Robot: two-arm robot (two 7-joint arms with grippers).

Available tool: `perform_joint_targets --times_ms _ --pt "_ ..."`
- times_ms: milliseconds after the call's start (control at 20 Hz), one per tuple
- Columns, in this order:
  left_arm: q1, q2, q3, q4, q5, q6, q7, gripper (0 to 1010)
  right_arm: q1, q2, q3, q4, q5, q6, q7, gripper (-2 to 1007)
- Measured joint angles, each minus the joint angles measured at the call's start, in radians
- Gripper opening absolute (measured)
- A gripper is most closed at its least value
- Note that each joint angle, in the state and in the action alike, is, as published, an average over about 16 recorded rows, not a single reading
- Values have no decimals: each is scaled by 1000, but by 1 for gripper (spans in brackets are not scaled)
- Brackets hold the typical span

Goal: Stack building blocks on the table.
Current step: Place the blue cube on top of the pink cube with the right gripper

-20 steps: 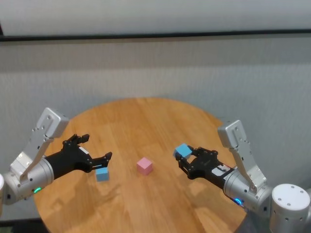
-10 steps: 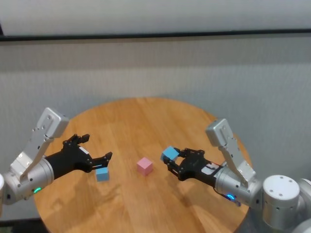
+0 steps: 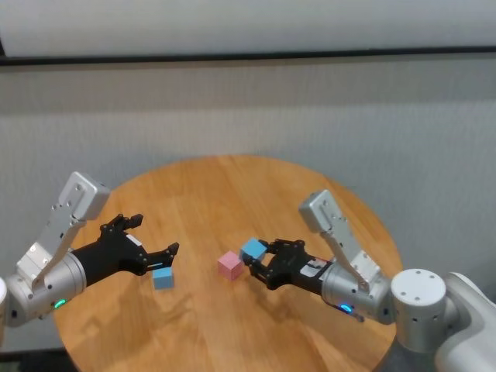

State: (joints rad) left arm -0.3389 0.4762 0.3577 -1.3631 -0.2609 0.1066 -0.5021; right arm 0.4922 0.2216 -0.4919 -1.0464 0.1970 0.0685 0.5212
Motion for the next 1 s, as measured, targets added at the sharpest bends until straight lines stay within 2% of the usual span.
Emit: perform_joint_targets --times_ms 250,500,750,1000 --pt "0 0 0 0 0 0 0 1002 49 -35 -23 77 -5 -13 5 369" --pt "0 0 0 0 0 0 0 1002 87 -66 -32 142 -3 -24 9 369" --pt "0 0 0 0 0 0 0 1002 111 -85 -32 186 1 -29 10 369" --pt "0 0 0 0 0 0 0 1002 123 -95 -34 212 -2 -33 11 369"
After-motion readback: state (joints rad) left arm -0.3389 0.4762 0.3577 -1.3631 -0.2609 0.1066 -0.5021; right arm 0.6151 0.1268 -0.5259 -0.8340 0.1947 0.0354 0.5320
